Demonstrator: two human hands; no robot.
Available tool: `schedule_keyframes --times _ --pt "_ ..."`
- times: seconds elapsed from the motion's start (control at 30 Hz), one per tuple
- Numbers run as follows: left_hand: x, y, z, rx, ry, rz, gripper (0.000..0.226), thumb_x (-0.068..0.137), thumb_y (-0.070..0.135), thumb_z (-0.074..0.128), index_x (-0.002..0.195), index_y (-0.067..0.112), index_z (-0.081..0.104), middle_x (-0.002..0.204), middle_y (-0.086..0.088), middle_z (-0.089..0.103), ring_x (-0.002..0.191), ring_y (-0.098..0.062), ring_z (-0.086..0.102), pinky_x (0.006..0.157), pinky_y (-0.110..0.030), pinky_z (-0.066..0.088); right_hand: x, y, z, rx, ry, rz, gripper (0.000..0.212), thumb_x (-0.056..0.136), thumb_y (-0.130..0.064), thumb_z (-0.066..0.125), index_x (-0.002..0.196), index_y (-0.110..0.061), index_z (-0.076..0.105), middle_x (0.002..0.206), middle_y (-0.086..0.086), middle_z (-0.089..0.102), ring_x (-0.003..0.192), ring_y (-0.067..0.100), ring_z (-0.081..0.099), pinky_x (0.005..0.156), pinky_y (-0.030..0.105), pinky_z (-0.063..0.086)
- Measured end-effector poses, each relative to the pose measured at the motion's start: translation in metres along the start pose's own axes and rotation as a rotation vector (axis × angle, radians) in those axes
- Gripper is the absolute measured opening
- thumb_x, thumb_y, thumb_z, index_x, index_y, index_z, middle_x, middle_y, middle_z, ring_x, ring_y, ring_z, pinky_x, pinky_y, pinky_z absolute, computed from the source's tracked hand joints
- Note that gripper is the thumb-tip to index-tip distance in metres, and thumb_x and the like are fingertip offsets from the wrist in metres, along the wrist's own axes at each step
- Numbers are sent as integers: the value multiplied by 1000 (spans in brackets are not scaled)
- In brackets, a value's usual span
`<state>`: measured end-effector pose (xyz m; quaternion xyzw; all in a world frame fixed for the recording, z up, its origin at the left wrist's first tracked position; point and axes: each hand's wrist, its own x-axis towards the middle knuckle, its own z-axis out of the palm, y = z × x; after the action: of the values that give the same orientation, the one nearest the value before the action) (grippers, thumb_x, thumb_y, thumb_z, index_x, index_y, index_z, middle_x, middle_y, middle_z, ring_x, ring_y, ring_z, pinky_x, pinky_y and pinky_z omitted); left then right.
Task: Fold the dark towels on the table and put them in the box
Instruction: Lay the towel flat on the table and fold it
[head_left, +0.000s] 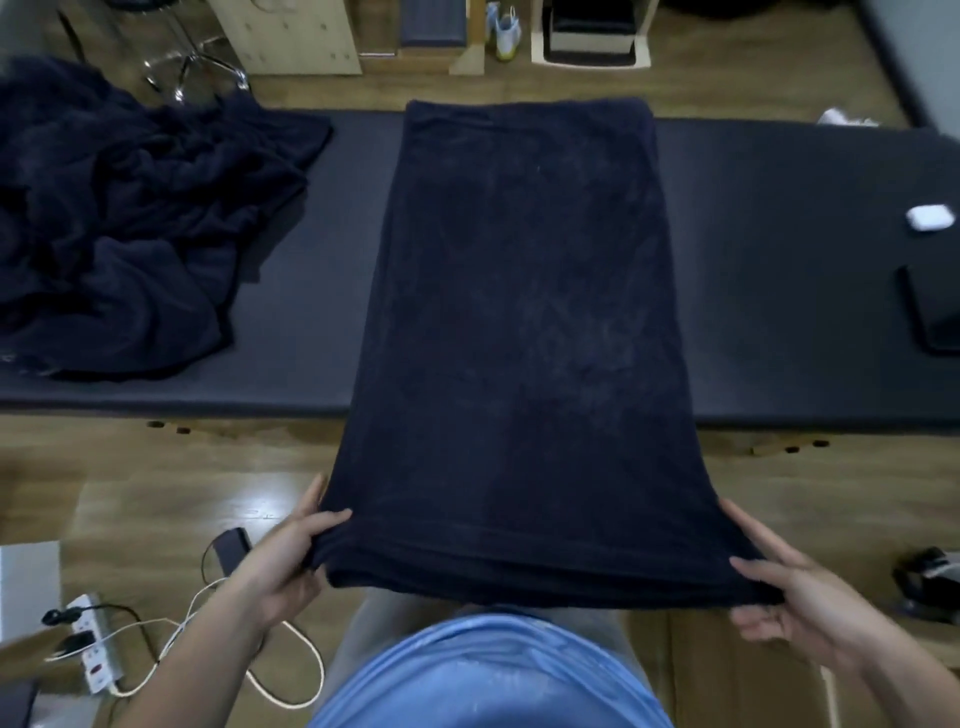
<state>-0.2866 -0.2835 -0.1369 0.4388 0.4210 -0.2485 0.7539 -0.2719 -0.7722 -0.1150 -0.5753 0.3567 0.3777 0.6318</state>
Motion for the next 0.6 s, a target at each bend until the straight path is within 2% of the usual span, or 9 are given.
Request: schedule_keyframes --times 0.07,0.13,0.2,0.27,0.33,0.4,0.47,0.53,0.6 --pt "3 18 2 -59 50 -16 60 95 -3 47 131 45 51 99 -5 73 53 -15 68 48 -25 58 -4 -30 -1 -28 -52 2 46 93 -1 51 124 -32 67 108 17 72 51 32 61 48 37 58" --pt "4 43 12 -54 45 -47 45 95 -4 43 128 23 60 81 -7 67 38 -6 54 43 -20 55 1 -60 2 -49 -66 12 34 84 -11 67 118 -8 70 109 26 70 60 34 69 52 39 60" --pt "10 72 21 -40 84 -106 23 96 2 44 107 4 64 65 -7 67 33 -4 51 36 -17 49 9 -91 2 -68 -108 18 66 48 -24 96 105 1 74 107 31 69 74 37 73 59 41 62" --pt "16 99 35 -51 114 -144 18 96 8 45 90 1 61 54 -8 66 31 -6 54 33 -18 47 15 -121 -1 -94 -195 -8 88 30 -26 103 109 0 72 117 32 66 96 38 71 73 42 62" --pt "24 126 47 -66 122 -135 20 96 13 46 83 5 59 54 -6 66 36 -7 60 41 -23 54 23 -154 -3 -115 -287 -51 96 36 -17 102 123 1 64 128 29 61 116 39 63 83 43 59" --pt "35 152 59 -79 111 -122 18 94 22 50 84 10 59 61 -4 70 46 -10 67 54 -30 60 39 -184 2 -147 -286 -102 101 36 -14 101 128 -2 60 127 25 63 117 38 63 83 42 60" --pt "55 179 70 -144 77 -88 16 87 29 56 88 13 61 69 -3 72 55 -12 71 62 -34 61 65 -213 13 -248 -157 -170 93 36 -27 101 119 -8 64 111 18 72 94 30 73 67 32 61" --pt "82 200 84 -221 75 -29 27 86 35 58 101 13 60 81 -6 75 66 -15 74 70 -33 59 99 -238 24 -316 32 -256 61 67 -35 88 119 -10 64 91 11 75 66 19 69 58 27 55" --pt "117 207 91 -277 138 25 40 96 42 49 120 10 51 99 -11 73 83 -21 74 81 -40 53 133 -253 29 -341 171 -282 43 88 -37 71 121 -12 63 84 9 69 62 17 59 62 29 49"
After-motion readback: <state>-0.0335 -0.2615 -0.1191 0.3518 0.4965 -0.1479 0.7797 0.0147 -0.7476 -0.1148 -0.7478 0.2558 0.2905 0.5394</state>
